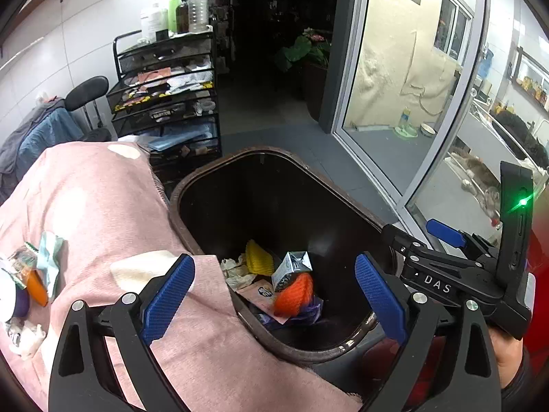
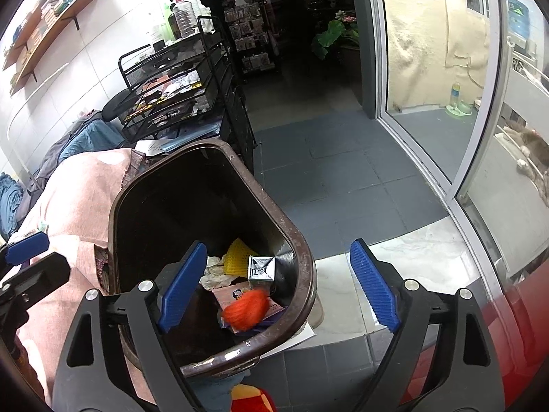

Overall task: Collect trash
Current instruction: 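Lower the orange foam net into the black bin and open the left tool, then move both tools back over the trash on the bed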

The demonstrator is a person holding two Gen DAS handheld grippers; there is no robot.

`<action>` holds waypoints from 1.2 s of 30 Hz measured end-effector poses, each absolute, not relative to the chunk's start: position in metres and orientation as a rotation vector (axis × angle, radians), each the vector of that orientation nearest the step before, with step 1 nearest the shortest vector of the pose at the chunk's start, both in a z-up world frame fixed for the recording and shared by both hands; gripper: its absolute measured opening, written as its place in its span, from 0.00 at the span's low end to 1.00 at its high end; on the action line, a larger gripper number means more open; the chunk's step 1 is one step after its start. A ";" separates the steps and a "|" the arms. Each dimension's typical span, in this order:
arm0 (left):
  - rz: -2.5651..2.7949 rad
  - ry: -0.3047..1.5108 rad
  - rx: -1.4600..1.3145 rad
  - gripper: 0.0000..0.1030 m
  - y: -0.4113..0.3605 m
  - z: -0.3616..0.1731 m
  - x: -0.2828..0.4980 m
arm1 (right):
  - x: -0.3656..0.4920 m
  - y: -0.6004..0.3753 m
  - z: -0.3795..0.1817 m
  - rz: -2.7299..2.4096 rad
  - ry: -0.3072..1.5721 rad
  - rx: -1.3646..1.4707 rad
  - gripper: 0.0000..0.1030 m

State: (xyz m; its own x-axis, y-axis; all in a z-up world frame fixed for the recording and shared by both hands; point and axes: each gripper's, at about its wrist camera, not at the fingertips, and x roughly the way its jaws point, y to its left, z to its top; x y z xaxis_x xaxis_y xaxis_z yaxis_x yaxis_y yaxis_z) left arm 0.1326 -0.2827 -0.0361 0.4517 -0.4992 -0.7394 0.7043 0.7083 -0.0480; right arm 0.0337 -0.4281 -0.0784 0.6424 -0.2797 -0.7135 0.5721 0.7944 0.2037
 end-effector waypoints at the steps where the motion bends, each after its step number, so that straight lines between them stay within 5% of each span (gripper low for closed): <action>1: -0.753 0.800 0.281 0.91 -0.281 -0.034 0.131 | 0.034 -0.429 -0.078 -0.503 0.721 0.439 0.86; 18: -0.646 0.602 0.245 0.95 -0.215 0.014 0.101 | 0.046 -0.391 -0.054 -0.392 0.658 0.412 0.90; 36: -0.424 0.628 0.124 0.95 -0.103 0.009 0.118 | 0.086 -0.291 -0.021 -0.118 0.613 0.275 0.91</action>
State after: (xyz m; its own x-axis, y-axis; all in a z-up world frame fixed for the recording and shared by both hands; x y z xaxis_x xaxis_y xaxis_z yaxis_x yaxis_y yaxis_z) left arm 0.1182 -0.1025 0.0094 0.7269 -0.3465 -0.5929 0.4208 0.9070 -0.0142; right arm 0.0857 -0.2909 -0.0210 0.8126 -0.0283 -0.5821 0.1906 0.9568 0.2196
